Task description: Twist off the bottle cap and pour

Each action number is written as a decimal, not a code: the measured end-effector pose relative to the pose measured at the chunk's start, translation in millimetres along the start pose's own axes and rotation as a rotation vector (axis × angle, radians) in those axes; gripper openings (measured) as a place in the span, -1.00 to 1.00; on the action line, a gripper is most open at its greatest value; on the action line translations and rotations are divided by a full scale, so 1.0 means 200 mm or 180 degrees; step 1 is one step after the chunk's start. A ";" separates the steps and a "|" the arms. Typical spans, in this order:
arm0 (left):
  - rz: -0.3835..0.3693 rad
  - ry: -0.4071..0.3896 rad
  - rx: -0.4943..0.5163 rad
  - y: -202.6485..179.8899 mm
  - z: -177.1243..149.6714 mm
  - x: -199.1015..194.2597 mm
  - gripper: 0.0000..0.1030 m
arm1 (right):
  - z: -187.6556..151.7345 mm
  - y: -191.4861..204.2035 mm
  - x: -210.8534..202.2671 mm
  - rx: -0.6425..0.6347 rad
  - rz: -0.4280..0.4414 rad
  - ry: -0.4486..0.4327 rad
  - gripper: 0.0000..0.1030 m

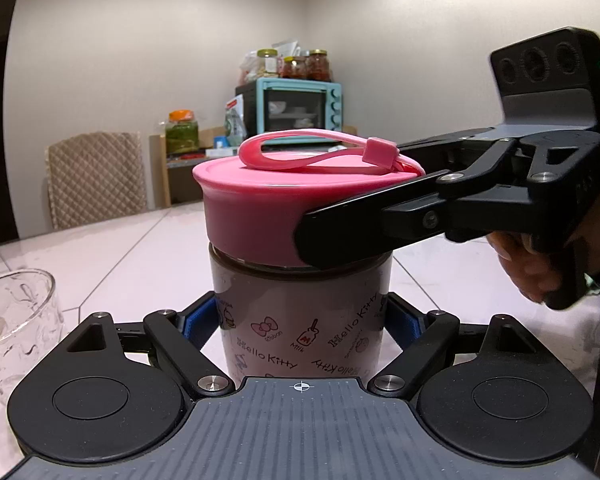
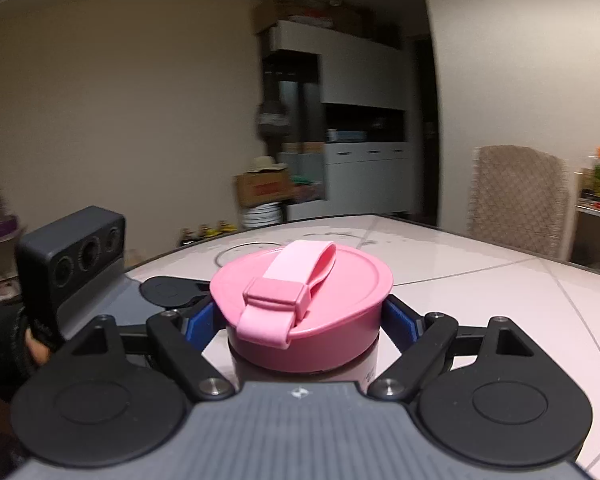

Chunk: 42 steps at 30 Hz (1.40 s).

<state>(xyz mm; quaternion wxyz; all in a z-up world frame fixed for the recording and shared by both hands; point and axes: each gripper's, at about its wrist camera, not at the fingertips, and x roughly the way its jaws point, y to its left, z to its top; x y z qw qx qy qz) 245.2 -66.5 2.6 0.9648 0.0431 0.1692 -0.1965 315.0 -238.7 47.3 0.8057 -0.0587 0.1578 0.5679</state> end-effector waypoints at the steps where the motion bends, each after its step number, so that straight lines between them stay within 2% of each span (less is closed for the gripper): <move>1: 0.0001 0.0000 0.0002 0.00 0.00 0.00 0.74 | 0.00 -0.02 0.00 0.0013 0.0097 0.0004 0.66; 7: -0.0003 0.0000 0.0000 0.00 0.00 0.00 0.74 | 0.04 -0.13 0.00 -0.0116 0.0556 0.0033 0.66; 14: 0.0001 0.0001 0.0001 -0.01 0.00 0.00 0.74 | 0.06 -0.12 -0.02 -0.0107 0.0536 0.0042 0.68; 16: 0.0003 0.0001 0.0003 -0.01 0.00 0.00 0.74 | 0.04 -0.09 -0.03 -0.0111 0.0427 0.0030 0.89; 17: 0.0004 0.0002 0.0004 -0.01 0.00 0.00 0.74 | 0.04 -0.08 -0.03 -0.0115 0.0370 0.0024 0.91; 21: 0.0002 0.0002 0.0004 -0.01 0.00 0.00 0.74 | 0.03 0.02 -0.05 -0.0138 0.0083 0.0057 0.91; 22: 0.0002 0.0002 0.0004 -0.01 0.00 0.00 0.74 | 0.03 0.05 -0.07 -0.0101 -0.0069 0.0042 0.91; 24: 0.0002 0.0002 0.0005 -0.01 0.00 0.00 0.74 | 0.03 0.10 -0.09 -0.0044 -0.0223 -0.0022 0.91; 26: 0.0000 0.0002 0.0003 0.00 0.00 0.00 0.74 | 0.02 0.16 -0.12 0.0040 -0.0531 -0.0111 0.91; 29: -0.0003 0.0003 0.0001 0.01 0.00 0.00 0.74 | 0.00 0.23 -0.14 0.0123 -0.0829 -0.0203 0.91; 32: -0.0006 0.0003 0.0003 0.02 0.00 0.00 0.74 | -0.02 0.29 -0.15 0.0202 -0.1048 -0.0261 0.91; 37: -0.0010 0.0004 0.0005 0.03 0.00 -0.01 0.74 | -0.07 0.33 -0.13 0.0404 -0.1171 -0.0368 0.91; 42: -0.0008 0.0004 0.0008 0.03 0.00 -0.01 0.74 | -0.10 0.36 -0.07 0.0427 -0.1246 -0.0331 0.92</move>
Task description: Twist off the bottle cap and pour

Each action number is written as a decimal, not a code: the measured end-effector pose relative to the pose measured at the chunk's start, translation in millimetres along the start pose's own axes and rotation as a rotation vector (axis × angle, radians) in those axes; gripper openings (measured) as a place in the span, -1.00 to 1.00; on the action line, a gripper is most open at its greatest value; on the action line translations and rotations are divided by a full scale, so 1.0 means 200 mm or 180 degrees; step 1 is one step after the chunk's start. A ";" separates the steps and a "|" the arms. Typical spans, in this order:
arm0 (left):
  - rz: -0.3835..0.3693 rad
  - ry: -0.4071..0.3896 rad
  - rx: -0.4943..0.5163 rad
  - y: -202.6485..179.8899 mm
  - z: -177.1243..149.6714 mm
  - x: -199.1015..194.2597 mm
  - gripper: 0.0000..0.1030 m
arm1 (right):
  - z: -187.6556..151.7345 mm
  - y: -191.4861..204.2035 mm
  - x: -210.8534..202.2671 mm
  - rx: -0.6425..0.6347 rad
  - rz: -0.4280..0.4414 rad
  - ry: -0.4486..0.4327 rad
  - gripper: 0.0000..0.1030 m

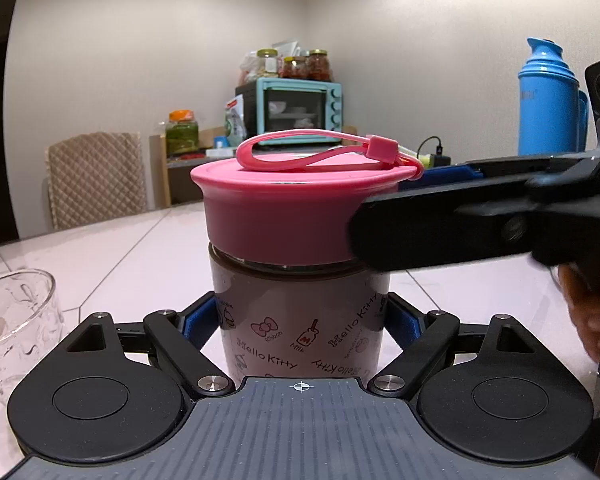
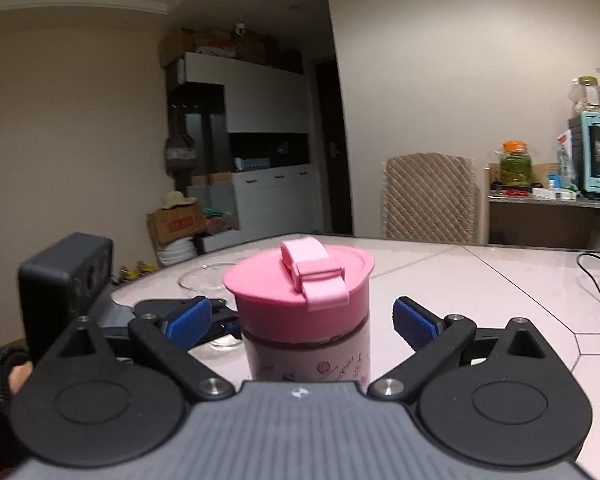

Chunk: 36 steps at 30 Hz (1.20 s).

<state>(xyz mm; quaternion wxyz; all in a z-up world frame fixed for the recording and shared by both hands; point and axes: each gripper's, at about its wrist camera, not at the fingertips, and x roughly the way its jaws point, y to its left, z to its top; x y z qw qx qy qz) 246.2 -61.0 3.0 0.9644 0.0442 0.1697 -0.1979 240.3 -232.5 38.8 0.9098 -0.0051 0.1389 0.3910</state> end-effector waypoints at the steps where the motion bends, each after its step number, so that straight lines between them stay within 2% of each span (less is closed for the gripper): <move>1: 0.0000 0.0000 0.0000 0.00 0.00 0.00 0.74 | 0.00 0.00 0.00 0.0009 0.0005 -0.0003 0.92; 7: 0.0000 0.0000 0.0002 0.00 0.00 0.00 0.74 | 0.00 0.02 0.04 -0.0003 -0.0022 0.0009 0.92; 20: -0.0002 0.0000 0.0002 0.00 0.00 0.00 0.74 | 0.02 0.10 0.11 -0.0023 -0.0311 0.0014 0.92; 31: -0.0005 0.0001 0.0002 0.00 -0.01 -0.01 0.74 | 0.02 0.12 0.16 0.0067 -0.0438 -0.0005 0.90; 34: -0.0005 0.0001 0.0003 0.01 -0.01 -0.01 0.74 | 0.01 0.11 0.18 0.0061 -0.0456 0.0004 0.88; 36: -0.0006 0.0002 0.0003 0.01 -0.01 -0.01 0.74 | 0.01 0.11 0.18 0.0072 -0.0455 0.0015 0.79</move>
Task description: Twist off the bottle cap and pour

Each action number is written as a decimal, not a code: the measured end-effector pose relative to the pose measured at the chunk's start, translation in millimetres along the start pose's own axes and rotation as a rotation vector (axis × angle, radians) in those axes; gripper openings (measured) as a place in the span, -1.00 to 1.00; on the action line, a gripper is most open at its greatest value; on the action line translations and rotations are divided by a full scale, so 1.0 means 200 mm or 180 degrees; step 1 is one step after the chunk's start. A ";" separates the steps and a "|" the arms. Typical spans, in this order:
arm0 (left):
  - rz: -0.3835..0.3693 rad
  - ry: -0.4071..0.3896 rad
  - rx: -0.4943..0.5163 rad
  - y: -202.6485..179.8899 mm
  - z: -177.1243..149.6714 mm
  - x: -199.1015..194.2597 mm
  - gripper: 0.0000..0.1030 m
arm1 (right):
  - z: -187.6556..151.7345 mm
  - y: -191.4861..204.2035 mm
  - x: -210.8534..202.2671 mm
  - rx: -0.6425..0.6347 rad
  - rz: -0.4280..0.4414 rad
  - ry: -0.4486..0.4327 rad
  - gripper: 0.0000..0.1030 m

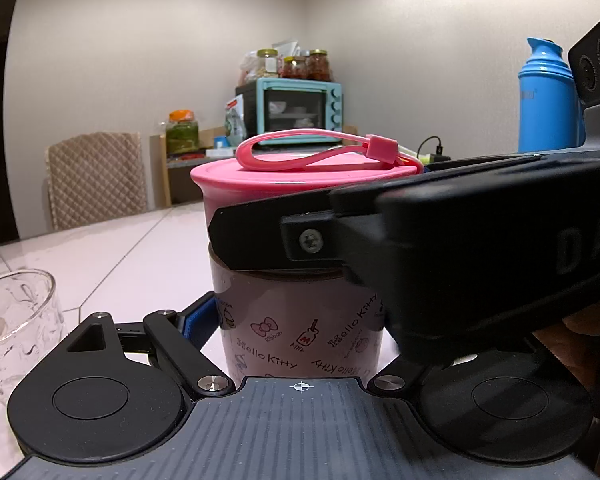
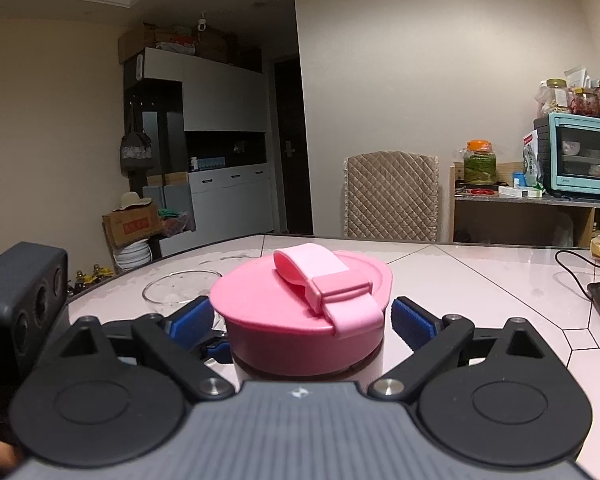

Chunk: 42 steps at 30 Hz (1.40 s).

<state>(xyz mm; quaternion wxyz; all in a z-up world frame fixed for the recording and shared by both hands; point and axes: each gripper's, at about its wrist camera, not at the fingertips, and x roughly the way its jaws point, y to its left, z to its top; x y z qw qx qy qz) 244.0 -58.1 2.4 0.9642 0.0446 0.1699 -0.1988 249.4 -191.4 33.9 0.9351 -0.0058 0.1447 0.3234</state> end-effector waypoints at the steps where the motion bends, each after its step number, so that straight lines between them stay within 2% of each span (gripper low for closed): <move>1: 0.0000 0.0000 0.0000 0.00 0.00 0.00 0.74 | 0.00 0.00 0.00 0.0006 0.0001 0.0006 0.76; 3: 0.0000 0.0000 0.0001 0.00 0.00 0.00 0.74 | 0.00 0.00 0.01 0.0003 -0.0002 0.0014 0.69; 12: -0.0001 -0.0001 0.0001 -0.01 0.00 0.00 0.74 | -0.01 -0.02 0.00 -0.0119 0.0091 0.0033 0.67; 15: -0.0001 -0.0002 0.0003 0.00 0.00 0.00 0.74 | 0.01 -0.06 0.00 -0.0204 0.0291 0.0059 0.66; 23: -0.0003 0.0000 0.0002 -0.01 -0.01 0.00 0.74 | 0.07 -0.25 0.04 -0.0535 0.1171 0.0191 0.66; 31: 0.0000 0.0002 0.0006 -0.01 -0.01 0.00 0.74 | 0.14 -0.42 0.12 -0.0654 0.1944 0.0279 0.66; 40: 0.0003 0.0003 0.0008 -0.01 -0.01 0.00 0.74 | 0.19 -0.39 0.10 -0.0682 0.1903 0.0283 0.68; 41: 0.0002 0.0003 0.0007 -0.01 -0.01 0.00 0.74 | 0.19 -0.38 0.09 -0.0691 0.1852 0.0272 0.74; 42: 0.0001 0.0002 0.0005 -0.01 -0.01 0.00 0.74 | 0.19 -0.37 0.09 -0.0701 0.1800 0.0262 0.90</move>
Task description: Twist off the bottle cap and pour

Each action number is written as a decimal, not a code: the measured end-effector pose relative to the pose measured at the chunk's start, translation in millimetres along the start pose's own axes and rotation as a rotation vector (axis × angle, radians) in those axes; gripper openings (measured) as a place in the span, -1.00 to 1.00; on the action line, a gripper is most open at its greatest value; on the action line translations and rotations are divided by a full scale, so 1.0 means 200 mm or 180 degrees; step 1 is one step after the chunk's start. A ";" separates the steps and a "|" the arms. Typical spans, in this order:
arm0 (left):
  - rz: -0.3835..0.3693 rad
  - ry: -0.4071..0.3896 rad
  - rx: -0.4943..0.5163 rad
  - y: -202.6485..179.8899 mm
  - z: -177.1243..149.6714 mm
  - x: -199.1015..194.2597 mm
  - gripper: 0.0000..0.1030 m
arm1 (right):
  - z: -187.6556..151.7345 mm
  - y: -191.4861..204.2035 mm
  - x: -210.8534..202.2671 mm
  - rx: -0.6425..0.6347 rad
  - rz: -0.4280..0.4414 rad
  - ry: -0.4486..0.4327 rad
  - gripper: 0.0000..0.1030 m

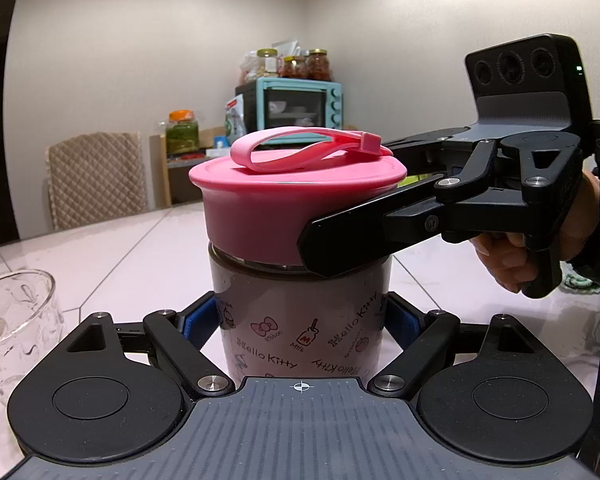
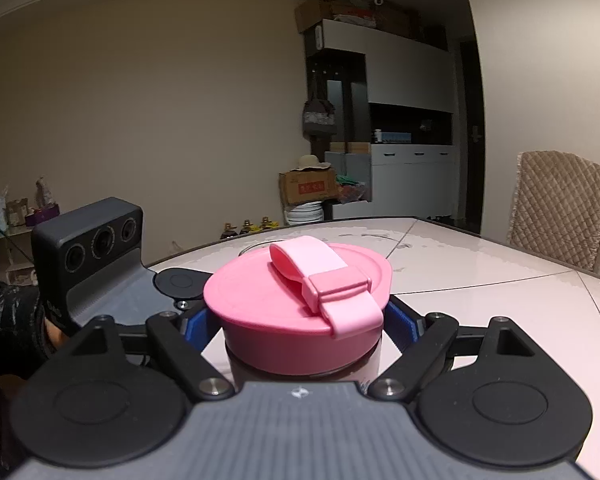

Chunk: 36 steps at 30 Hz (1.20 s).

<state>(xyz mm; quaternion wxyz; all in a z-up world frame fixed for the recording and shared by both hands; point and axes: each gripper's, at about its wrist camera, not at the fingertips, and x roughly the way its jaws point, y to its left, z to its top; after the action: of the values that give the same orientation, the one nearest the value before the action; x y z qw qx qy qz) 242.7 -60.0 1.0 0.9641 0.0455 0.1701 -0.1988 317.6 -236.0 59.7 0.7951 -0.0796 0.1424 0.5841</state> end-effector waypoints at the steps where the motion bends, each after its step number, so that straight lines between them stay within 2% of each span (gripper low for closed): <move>1: 0.0001 0.0000 0.0001 0.00 0.00 0.00 0.74 | 0.00 0.03 -0.01 -0.0011 -0.0118 -0.0012 0.94; 4: 0.0003 0.0000 0.0004 0.00 0.00 0.00 0.74 | 0.00 0.08 -0.04 0.0086 -0.0464 -0.0028 0.97; 10: 0.0002 -0.0001 0.0003 0.00 0.00 0.00 0.74 | -0.03 0.24 -0.11 0.0324 -0.0915 -0.0234 0.99; 17: 0.0001 0.0000 0.0003 0.00 0.00 0.00 0.74 | -0.08 0.37 -0.08 0.0487 -0.1407 -0.0448 0.99; 22: 0.0000 0.0000 0.0003 0.00 0.00 0.00 0.74 | -0.12 0.41 -0.04 0.0527 -0.1566 -0.0532 0.99; 36: -0.0004 0.0000 0.0003 0.00 0.00 0.00 0.74 | -0.12 0.36 0.10 0.0696 -0.1811 -0.0447 0.98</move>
<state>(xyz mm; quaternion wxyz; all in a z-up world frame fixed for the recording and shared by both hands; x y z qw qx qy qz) 242.7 -59.1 1.1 0.9639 0.0459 0.1701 -0.1995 251.7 -203.8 32.8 0.9384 0.0103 0.1211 0.3234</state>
